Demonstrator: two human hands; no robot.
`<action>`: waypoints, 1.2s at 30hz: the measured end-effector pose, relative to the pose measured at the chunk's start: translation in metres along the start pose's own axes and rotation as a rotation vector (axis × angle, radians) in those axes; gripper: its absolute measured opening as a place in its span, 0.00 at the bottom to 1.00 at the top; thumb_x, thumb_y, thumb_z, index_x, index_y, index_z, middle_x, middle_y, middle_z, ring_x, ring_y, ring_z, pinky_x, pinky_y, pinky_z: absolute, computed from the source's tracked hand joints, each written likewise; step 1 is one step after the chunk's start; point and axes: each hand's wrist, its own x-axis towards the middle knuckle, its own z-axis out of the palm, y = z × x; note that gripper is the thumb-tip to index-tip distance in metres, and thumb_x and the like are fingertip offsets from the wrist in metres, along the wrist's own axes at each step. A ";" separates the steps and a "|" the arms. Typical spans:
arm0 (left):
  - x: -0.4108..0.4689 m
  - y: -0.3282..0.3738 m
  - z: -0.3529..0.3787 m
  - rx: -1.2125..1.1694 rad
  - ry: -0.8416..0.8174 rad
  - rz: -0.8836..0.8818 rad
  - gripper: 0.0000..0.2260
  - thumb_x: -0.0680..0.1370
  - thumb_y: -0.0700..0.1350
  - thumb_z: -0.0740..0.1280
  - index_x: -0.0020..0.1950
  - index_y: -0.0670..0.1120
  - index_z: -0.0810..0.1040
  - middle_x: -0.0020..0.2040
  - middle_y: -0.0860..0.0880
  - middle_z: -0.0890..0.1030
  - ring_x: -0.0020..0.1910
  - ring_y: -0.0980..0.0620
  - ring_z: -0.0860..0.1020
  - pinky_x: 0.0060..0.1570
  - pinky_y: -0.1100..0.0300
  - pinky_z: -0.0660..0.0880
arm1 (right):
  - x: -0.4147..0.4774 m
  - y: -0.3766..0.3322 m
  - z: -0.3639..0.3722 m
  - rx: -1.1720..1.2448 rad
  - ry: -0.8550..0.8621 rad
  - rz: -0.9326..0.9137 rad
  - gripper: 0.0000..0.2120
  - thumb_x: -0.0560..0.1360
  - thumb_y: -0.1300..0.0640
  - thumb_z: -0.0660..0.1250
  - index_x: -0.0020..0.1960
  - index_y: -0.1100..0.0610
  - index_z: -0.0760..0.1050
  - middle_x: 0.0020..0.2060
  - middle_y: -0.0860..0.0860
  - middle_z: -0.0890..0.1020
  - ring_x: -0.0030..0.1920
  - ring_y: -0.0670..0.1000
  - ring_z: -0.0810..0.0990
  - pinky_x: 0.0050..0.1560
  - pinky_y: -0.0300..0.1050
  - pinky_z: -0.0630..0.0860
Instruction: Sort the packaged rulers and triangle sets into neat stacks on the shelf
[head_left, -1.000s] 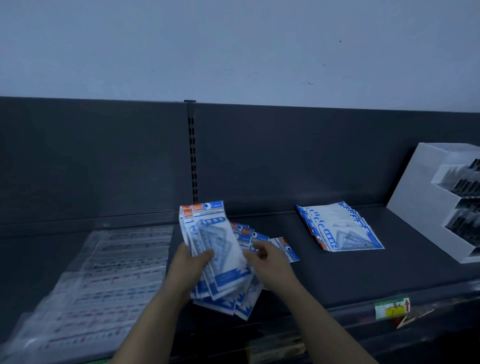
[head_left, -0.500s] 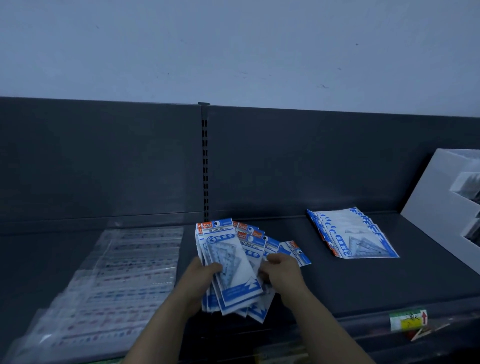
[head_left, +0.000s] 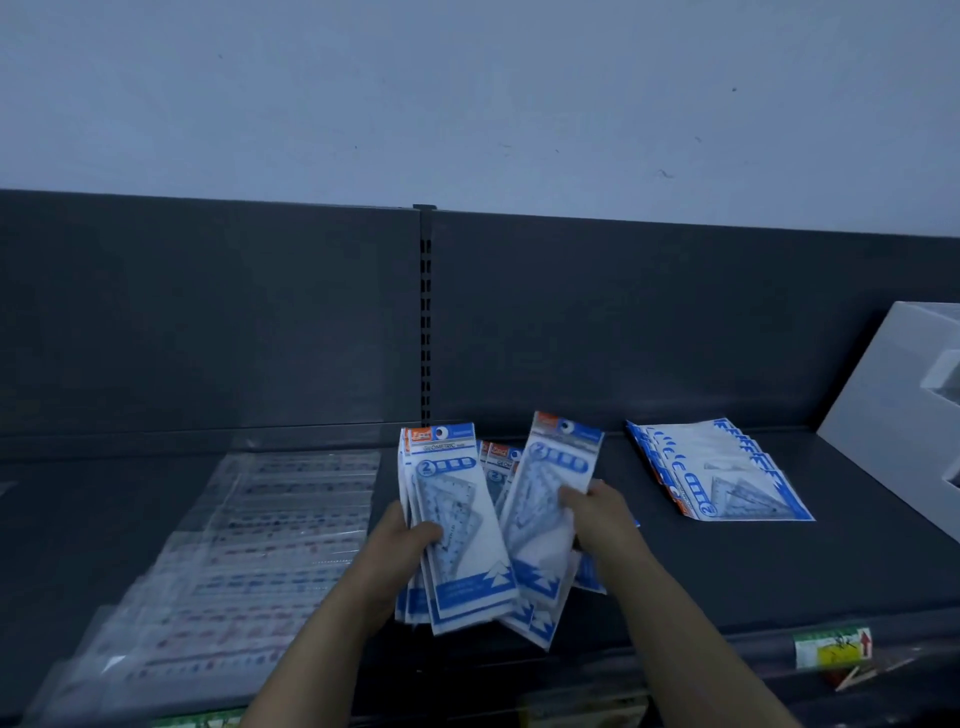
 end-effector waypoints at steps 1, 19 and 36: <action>0.002 0.002 -0.004 0.018 0.010 0.005 0.13 0.78 0.35 0.62 0.63 0.43 0.71 0.56 0.41 0.80 0.51 0.42 0.80 0.51 0.48 0.78 | 0.001 -0.005 -0.005 0.016 -0.003 -0.033 0.07 0.79 0.61 0.61 0.46 0.57 0.77 0.44 0.54 0.83 0.44 0.55 0.82 0.47 0.52 0.79; -0.005 0.001 -0.002 0.091 0.050 0.139 0.08 0.80 0.44 0.65 0.58 0.46 0.72 0.52 0.46 0.81 0.49 0.47 0.81 0.49 0.48 0.80 | 0.001 -0.025 -0.010 0.021 -0.002 -0.104 0.09 0.79 0.58 0.62 0.50 0.64 0.77 0.46 0.61 0.83 0.43 0.58 0.82 0.42 0.49 0.77; 0.007 -0.001 0.010 0.020 0.043 0.114 0.13 0.76 0.43 0.71 0.59 0.43 0.73 0.52 0.42 0.82 0.47 0.43 0.83 0.44 0.48 0.81 | -0.002 -0.002 0.011 -0.231 -0.051 -0.149 0.09 0.74 0.55 0.71 0.45 0.61 0.76 0.38 0.57 0.80 0.36 0.58 0.81 0.34 0.46 0.75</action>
